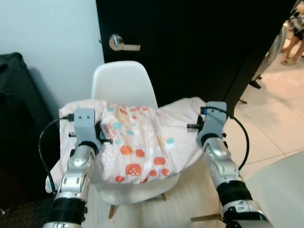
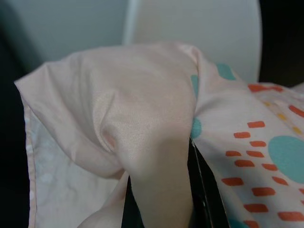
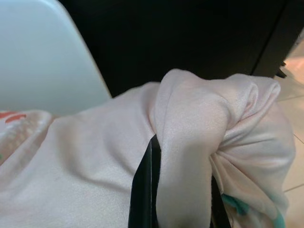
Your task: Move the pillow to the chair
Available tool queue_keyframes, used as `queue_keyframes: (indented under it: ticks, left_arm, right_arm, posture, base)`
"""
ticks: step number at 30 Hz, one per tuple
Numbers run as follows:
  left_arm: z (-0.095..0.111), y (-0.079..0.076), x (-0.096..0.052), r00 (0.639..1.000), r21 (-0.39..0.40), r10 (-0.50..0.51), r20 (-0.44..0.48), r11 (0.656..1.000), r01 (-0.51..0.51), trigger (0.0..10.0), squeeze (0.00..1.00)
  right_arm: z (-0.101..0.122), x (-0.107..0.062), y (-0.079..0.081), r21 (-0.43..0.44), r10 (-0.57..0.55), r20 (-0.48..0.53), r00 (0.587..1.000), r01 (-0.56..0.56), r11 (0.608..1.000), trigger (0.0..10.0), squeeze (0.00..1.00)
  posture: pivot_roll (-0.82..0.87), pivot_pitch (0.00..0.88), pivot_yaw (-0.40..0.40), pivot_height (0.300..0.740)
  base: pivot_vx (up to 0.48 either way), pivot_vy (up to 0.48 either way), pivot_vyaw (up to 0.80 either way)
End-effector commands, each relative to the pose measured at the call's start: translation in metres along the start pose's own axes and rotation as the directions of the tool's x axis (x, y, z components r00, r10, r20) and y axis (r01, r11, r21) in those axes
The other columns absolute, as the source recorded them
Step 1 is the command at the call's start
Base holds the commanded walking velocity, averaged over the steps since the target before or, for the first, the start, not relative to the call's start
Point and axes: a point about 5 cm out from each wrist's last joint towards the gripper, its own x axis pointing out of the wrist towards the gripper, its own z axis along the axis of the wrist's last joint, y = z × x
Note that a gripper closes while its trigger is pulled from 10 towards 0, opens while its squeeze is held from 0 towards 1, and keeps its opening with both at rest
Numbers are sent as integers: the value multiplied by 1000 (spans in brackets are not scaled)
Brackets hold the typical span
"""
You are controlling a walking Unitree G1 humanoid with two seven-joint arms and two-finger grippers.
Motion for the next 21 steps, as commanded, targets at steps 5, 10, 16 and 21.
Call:
queue_keyframes:
  ticks: [5,10,16,21]
  left_arm:
    - [10,0,4,999,35,-15,47,999,13,10000,0]
    - [9,1,6,999,42,-11,44,999,10,10000,0]
    - [10,9,17,999,56,14,34,998,-15,10000,0]
    - [15,9,24,999,83,7,45,997,-11,10000,0]
  right_arm:
    - [10,3,5,-9,29,49,998,-29,1000,10000,0]
    - [7,4,5,10,33,24,999,-33,999,10000,0]
    - [4,6,8,20,56,-2,998,-56,998,10000,0]
    - [5,7,8,18,66,-2,998,-66,998,10000,0]
  posture:
    - [-10,35,-44,730]
    - [-11,40,-45,730]
    - [-18,74,-45,705]
    - [-20,93,-39,680]
  base:
    - [0,0,0]
    - [0,0,0]
    - [0,0,0]
    - [0,0,0]
